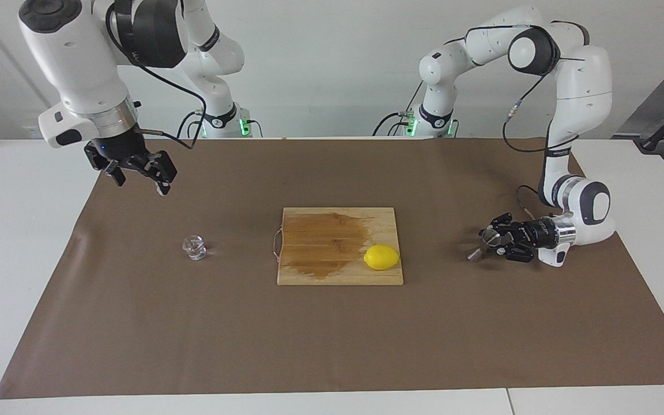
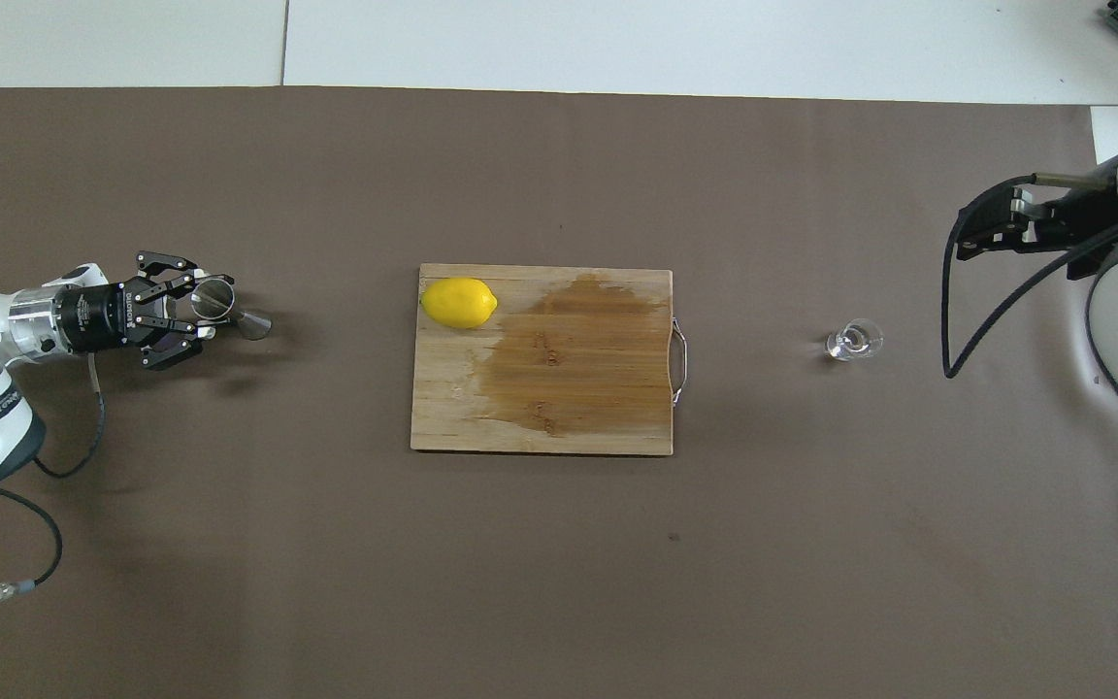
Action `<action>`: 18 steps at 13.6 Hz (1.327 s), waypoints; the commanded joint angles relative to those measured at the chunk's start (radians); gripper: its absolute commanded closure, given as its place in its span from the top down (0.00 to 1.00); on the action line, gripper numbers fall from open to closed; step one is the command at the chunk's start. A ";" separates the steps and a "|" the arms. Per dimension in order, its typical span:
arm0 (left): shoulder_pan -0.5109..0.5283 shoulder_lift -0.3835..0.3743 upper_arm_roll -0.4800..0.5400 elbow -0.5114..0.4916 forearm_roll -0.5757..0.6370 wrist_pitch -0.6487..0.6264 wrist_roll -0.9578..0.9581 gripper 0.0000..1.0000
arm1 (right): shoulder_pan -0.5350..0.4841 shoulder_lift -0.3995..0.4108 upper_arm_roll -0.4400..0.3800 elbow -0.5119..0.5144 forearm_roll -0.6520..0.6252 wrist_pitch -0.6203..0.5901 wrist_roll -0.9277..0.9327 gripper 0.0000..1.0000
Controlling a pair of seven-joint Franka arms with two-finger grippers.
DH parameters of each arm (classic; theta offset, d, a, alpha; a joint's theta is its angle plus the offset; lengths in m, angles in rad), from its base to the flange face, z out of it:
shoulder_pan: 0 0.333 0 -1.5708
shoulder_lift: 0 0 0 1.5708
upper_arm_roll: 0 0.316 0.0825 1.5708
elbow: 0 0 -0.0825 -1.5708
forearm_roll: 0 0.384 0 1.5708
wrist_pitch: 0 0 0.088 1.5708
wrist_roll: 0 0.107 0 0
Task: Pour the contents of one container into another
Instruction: 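Lift the metal cup and carry it onto the cutting board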
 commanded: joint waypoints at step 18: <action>-0.424 -0.237 0.010 -0.119 -0.342 0.241 -0.088 0.36 | -0.008 -0.024 -0.001 -0.029 0.029 0.015 -0.032 1.00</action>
